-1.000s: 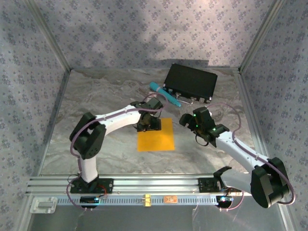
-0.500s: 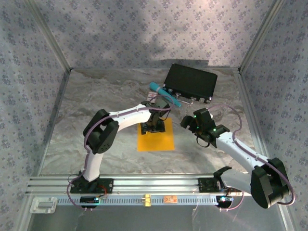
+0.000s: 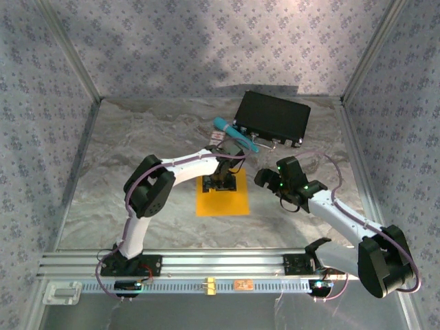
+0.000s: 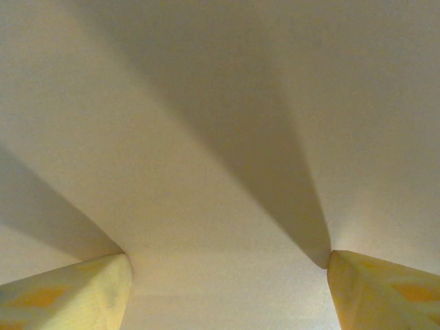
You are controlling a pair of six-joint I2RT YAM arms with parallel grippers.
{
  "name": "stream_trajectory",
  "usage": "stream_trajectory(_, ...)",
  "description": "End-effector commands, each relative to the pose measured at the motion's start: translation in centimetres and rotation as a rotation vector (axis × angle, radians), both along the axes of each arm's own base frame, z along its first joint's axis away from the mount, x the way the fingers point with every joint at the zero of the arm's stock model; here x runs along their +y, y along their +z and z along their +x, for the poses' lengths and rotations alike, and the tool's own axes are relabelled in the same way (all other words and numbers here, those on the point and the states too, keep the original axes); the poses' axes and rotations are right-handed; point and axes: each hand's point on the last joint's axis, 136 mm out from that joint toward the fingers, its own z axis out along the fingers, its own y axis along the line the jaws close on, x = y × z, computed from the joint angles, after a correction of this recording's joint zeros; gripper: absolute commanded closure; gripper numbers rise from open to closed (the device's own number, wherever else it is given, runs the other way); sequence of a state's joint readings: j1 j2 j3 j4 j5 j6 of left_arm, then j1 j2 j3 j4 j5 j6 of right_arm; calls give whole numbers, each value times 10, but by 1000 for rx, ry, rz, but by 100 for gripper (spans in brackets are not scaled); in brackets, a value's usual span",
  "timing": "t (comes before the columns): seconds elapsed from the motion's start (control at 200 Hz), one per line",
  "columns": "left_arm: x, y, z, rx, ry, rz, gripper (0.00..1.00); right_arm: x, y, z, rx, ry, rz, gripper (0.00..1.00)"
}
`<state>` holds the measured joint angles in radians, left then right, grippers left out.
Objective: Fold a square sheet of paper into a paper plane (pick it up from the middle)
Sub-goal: Move the square sheet of paper to the center of the table.
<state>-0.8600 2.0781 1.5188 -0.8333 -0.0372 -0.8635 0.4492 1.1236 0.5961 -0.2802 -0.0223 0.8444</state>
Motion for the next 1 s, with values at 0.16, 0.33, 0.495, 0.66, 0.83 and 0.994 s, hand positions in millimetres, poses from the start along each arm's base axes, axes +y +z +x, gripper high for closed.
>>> stream_trajectory(0.16,32,-7,-12,35,-46,44,24,1,2,-1,-15,23,1,1)
stream_trajectory(0.33,26,7,-4,9,-47,-7,22,19,4,1,-36,91,71,1)
stream_trajectory(0.495,17,17,3,-16,-43,-43,22,24,3,3,-29,110,65,1)
stream_trajectory(0.66,15,11,1,7,-33,-45,22,26,1,3,-18,114,68,1)
stream_trajectory(0.83,13,10,0,5,-31,-48,22,26,0,4,-15,117,66,1)
stream_trajectory(0.994,14,18,3,-17,-25,-40,21,27,-1,3,-12,120,66,1)
